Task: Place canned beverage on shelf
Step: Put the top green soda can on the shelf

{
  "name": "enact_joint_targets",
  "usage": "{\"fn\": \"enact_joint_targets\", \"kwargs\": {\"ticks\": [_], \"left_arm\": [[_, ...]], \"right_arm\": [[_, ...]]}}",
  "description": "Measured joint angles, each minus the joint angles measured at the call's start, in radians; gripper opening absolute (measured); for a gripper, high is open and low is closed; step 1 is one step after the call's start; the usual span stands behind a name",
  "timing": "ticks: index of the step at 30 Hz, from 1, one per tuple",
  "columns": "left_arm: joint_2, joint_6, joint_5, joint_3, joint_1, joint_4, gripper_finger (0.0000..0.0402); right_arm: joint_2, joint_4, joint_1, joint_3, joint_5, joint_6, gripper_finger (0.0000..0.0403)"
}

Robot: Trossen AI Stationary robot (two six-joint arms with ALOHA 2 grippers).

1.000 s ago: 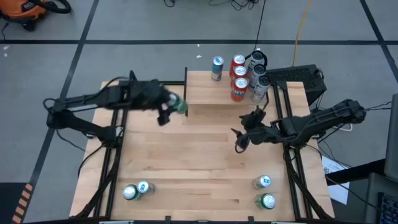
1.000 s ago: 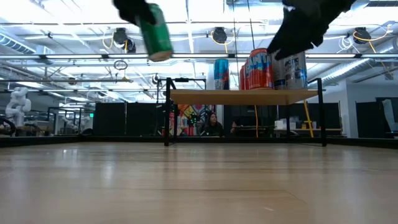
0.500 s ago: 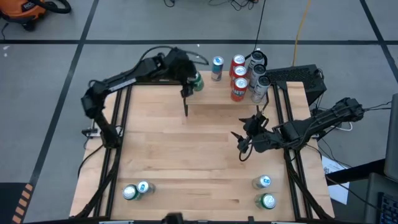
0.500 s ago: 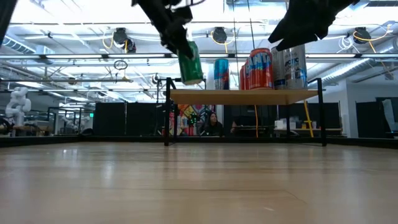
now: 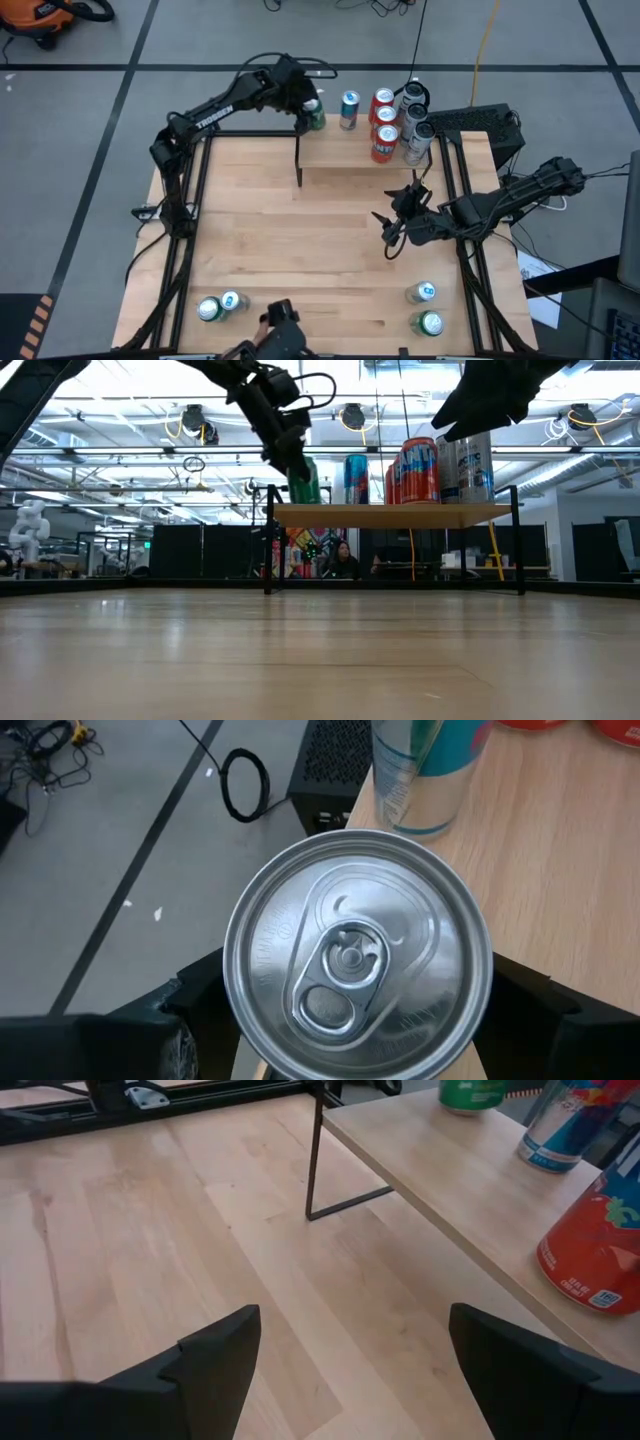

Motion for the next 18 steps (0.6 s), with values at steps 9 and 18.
{"fn": "enact_joint_targets", "kwargs": {"ticks": [9, 18], "left_arm": [[0.0, 0.02, 0.004, 0.001, 0.004, 0.001, 0.0293], [0.009, 0.026, 0.005, 0.0, -0.017, 0.038, 0.0329]], "right_arm": [[0.0, 0.0, 0.0, 0.0, 0.0, 0.0, 0.0312], [0.0, 0.0, 0.0, 0.0, 0.0, 0.004, 0.0312]]}}
